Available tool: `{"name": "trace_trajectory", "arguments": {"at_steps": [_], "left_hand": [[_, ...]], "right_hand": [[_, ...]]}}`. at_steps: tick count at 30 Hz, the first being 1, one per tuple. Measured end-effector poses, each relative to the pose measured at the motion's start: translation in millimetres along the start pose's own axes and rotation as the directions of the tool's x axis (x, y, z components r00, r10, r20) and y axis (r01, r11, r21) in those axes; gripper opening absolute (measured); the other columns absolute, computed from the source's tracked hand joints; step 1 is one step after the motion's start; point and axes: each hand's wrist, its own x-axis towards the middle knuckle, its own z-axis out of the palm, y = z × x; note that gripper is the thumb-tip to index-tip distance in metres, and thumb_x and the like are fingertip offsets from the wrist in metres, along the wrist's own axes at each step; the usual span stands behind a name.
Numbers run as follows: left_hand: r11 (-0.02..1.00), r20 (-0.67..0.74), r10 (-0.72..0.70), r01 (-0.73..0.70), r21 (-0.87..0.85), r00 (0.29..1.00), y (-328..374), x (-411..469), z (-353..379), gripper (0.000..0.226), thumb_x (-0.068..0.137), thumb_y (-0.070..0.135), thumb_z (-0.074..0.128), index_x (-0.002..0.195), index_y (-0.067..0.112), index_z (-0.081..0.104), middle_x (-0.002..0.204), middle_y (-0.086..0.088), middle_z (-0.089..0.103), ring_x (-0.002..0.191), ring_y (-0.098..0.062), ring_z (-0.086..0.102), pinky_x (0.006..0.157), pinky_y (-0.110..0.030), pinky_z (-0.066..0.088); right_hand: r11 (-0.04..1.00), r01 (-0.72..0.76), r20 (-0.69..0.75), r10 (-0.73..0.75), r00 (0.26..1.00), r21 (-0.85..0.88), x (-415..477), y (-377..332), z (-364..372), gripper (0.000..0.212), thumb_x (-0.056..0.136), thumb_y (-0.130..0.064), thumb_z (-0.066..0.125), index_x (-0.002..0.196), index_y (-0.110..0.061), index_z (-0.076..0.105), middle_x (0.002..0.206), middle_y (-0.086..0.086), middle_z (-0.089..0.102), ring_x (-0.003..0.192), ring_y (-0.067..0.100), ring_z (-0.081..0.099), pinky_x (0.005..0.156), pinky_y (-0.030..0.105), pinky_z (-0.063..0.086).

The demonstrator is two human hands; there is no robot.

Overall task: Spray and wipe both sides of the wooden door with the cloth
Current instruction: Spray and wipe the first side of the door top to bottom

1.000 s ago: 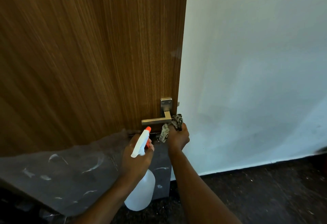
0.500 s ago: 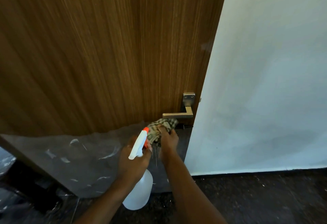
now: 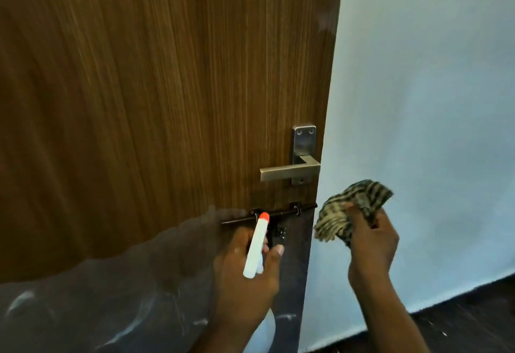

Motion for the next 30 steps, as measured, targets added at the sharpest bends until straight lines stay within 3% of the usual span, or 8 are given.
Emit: {"name": "trace_trajectory", "arguments": {"at_steps": [4, 6, 9, 12, 15, 21, 26, 30], "left_hand": [[0.995, 0.075, -0.040, 0.033, 0.097, 0.996, -42.7, -1.1, 27.2, 0.065, 0.078, 0.052, 0.061, 0.133, 0.030, 0.036, 0.135, 0.013, 0.046, 0.110, -0.010, 0.050, 0.097, -0.018, 0.041], [0.997, 0.064, -0.010, 0.005, 0.081, 0.998, -60.6, -2.5, 37.7, 0.074, 0.077, 0.056, 0.060, 0.140, 0.027, 0.032, 0.144, 0.007, 0.041, 0.123, -0.016, 0.047, 0.101, -0.024, 0.040], [0.997, 0.078, 0.076, -0.076, -0.001, 0.994, -83.9, -14.1, 48.6, 0.064, 0.079, 0.055, 0.060, 0.134, 0.029, 0.039, 0.134, 0.010, 0.050, 0.112, -0.012, 0.054, 0.093, -0.020, 0.044], [0.975, 0.052, 0.215, -0.210, -0.078, 0.975, -103.4, -28.3, 46.5, 0.034, 0.083, 0.044, 0.062, 0.106, 0.034, 0.040, 0.096, 0.020, 0.046, 0.070, 0.000, 0.049, 0.067, -0.002, 0.037], [0.961, 0.004, 0.216, -0.212, -0.177, 0.976, -117.4, -37.2, 29.5, 0.030, 0.082, 0.037, 0.066, 0.092, 0.034, 0.038, 0.079, 0.027, 0.039, 0.068, 0.000, 0.047, 0.055, 0.000, 0.031], [0.939, -0.049, 0.094, -0.105, -0.326, 0.994, -125.9, -27.3, -18.5, 0.035, 0.080, 0.024, 0.069, 0.100, 0.026, 0.040, 0.101, 0.008, 0.048, 0.090, -0.008, 0.046, 0.085, -0.020, 0.034], [0.929, -0.083, 0.104, -0.126, -0.347, 0.991, -134.7, -26.1, -28.9, 0.046, 0.067, 0.030, 0.077, 0.104, 0.019, 0.051, 0.106, -0.004, 0.063, 0.095, -0.021, 0.059, 0.093, -0.031, 0.043], [0.934, -0.108, 0.215, -0.236, -0.267, 0.971, -133.3, -32.4, -25.2, 0.029, 0.080, 0.023, 0.071, 0.102, 0.037, 0.059, 0.094, 0.004, 0.068, 0.087, -0.021, 0.066, 0.072, -0.028, 0.053]], "right_hand": [[0.964, 0.267, -0.077, -0.267, 0.961, 0.000, 22.7, 14.2, -0.1, 0.019, 0.086, -0.033, 0.075, 0.104, -0.027, 0.072, 0.096, -0.006, 0.074, 0.091, 0.020, 0.071, 0.088, 0.050, 0.059], [0.934, 0.357, -0.078, -0.355, 0.931, 0.003, 25.8, 23.9, -1.4, 0.011, 0.088, -0.033, 0.072, 0.098, -0.028, 0.070, 0.092, -0.007, 0.072, 0.089, 0.020, 0.069, 0.088, 0.049, 0.058], [0.856, 0.517, -0.085, -0.517, 0.852, -0.018, 18.4, 49.8, -5.9, 0.018, 0.092, -0.027, 0.069, 0.109, -0.019, 0.070, 0.095, -0.001, 0.071, 0.090, 0.021, 0.067, 0.087, 0.039, 0.058], [0.752, 0.652, -0.092, -0.659, 0.746, -0.097, 5.1, 73.5, -3.1, 0.025, 0.094, -0.022, 0.069, 0.117, -0.013, 0.069, 0.097, -0.002, 0.069, 0.087, 0.015, 0.064, 0.074, 0.014, 0.047], [0.609, 0.777, -0.073, -0.792, 0.606, -0.155, -10.3, 87.7, 18.5, 0.030, 0.091, -0.018, 0.071, 0.121, -0.012, 0.070, 0.106, 0.006, 0.074, 0.091, 0.022, 0.069, 0.081, 0.024, 0.051], [0.522, 0.815, 0.010, -0.841, 0.542, -0.252, -33.9, 85.9, 96.9, 0.044, 0.088, -0.007, 0.073, 0.131, -0.006, 0.064, 0.132, 0.016, 0.064, 0.126, 0.037, 0.058, 0.105, 0.056, 0.046], [0.094, 0.954, 0.249, -0.954, 0.168, -0.285, -33.6, 98.4, 95.9, 0.044, 0.082, -0.001, 0.072, 0.125, -0.005, 0.067, 0.129, 0.016, 0.066, 0.123, 0.033, 0.061, 0.104, 0.051, 0.048], [0.079, 0.977, 0.382, -0.912, 0.151, -0.198, -37.0, 80.6, 92.1, 0.046, 0.086, -0.004, 0.073, 0.130, -0.012, 0.065, 0.134, 0.010, 0.064, 0.125, 0.028, 0.061, 0.099, 0.045, 0.052]]}}
